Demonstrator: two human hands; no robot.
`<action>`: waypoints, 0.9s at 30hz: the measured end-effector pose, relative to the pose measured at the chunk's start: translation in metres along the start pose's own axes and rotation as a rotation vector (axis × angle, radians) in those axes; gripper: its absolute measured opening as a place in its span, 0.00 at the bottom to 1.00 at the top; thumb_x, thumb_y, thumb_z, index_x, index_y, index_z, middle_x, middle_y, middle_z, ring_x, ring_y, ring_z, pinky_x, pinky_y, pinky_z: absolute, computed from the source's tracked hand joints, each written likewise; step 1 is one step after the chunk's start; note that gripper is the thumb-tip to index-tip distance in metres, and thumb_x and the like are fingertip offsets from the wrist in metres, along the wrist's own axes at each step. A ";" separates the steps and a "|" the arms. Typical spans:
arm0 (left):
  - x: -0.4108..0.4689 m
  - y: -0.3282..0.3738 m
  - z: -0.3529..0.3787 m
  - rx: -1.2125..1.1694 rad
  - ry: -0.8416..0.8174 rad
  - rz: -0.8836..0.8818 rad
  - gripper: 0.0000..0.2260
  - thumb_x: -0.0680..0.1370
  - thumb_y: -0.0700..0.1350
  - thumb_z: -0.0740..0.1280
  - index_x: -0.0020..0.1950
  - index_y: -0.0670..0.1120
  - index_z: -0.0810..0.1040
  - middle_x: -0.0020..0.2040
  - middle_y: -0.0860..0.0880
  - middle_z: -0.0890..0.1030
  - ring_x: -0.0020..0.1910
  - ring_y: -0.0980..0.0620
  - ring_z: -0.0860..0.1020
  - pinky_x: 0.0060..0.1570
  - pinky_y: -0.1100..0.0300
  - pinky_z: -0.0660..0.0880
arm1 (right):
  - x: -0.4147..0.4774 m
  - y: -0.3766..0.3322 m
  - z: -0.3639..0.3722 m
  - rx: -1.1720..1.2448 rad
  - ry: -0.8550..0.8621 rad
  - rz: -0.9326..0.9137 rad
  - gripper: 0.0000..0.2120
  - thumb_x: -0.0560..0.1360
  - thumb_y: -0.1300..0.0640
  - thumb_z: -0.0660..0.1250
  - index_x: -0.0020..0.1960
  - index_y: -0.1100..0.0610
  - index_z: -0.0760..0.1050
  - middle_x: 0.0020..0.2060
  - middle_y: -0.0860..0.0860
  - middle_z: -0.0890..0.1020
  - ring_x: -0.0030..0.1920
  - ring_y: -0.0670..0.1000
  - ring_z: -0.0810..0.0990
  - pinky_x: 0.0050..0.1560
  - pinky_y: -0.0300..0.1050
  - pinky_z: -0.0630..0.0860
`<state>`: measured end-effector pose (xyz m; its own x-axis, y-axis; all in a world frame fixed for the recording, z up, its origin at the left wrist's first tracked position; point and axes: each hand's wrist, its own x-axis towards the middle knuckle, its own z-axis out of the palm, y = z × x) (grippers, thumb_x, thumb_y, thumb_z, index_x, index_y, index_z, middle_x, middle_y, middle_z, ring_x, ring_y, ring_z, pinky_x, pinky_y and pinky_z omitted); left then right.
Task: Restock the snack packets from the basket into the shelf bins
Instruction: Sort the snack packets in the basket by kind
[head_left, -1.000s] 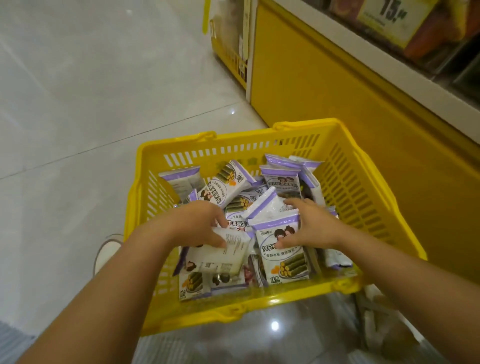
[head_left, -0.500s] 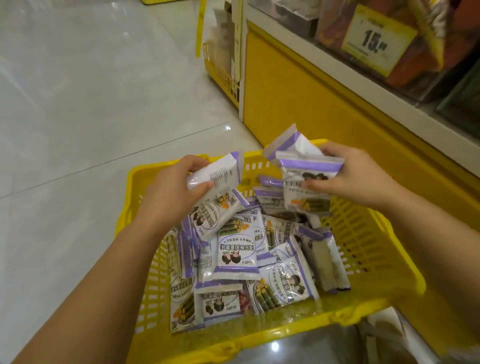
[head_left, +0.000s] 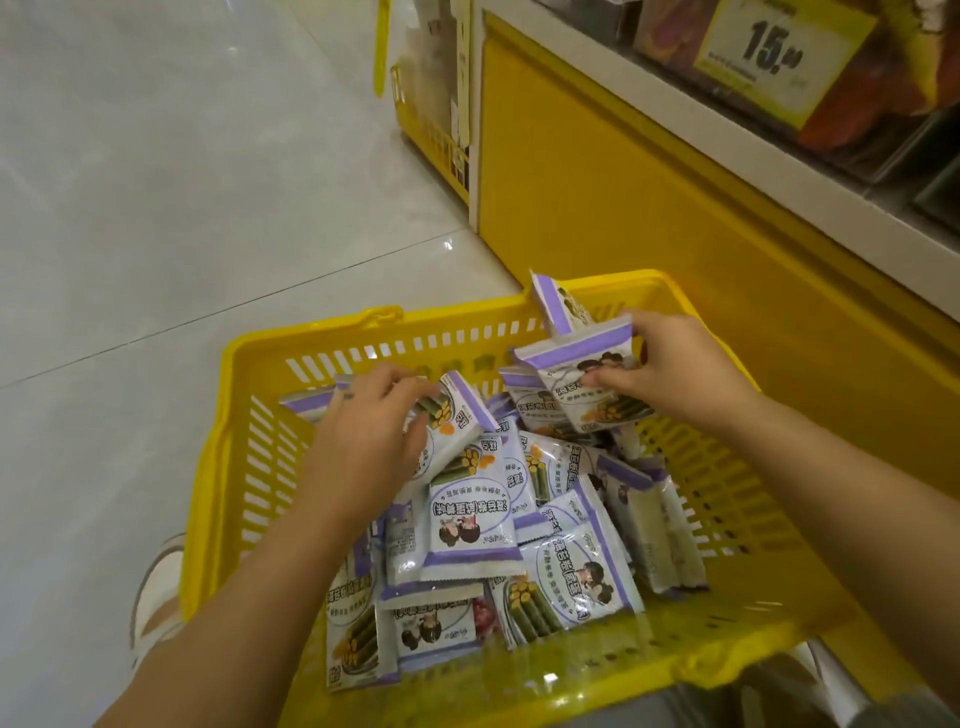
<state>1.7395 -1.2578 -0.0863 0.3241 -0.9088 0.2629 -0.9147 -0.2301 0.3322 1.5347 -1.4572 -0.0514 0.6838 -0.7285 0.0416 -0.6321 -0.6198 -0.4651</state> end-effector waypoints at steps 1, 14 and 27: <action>-0.002 0.003 0.002 -0.029 -0.090 0.035 0.11 0.74 0.39 0.70 0.56 0.45 0.80 0.53 0.46 0.79 0.48 0.42 0.79 0.46 0.51 0.74 | -0.003 0.000 0.000 0.063 0.019 0.000 0.15 0.67 0.47 0.76 0.51 0.45 0.78 0.33 0.37 0.75 0.32 0.36 0.73 0.28 0.35 0.63; -0.038 0.012 0.046 0.219 -0.657 0.458 0.36 0.73 0.64 0.66 0.76 0.55 0.55 0.76 0.51 0.57 0.73 0.48 0.57 0.72 0.52 0.53 | -0.031 -0.014 0.026 0.224 -0.026 0.048 0.10 0.72 0.47 0.70 0.52 0.48 0.78 0.41 0.40 0.79 0.41 0.37 0.76 0.39 0.33 0.73; -0.055 0.006 0.048 0.365 -0.660 0.502 0.42 0.78 0.43 0.63 0.76 0.57 0.32 0.78 0.43 0.38 0.77 0.40 0.44 0.74 0.46 0.45 | -0.043 -0.006 0.037 0.225 0.019 0.085 0.12 0.72 0.45 0.70 0.47 0.54 0.77 0.38 0.54 0.80 0.40 0.54 0.78 0.41 0.58 0.77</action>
<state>1.7044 -1.2261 -0.1426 -0.2349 -0.9211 -0.3104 -0.9673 0.2529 -0.0186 1.5226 -1.4110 -0.0831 0.6233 -0.7819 0.0091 -0.5884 -0.4767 -0.6532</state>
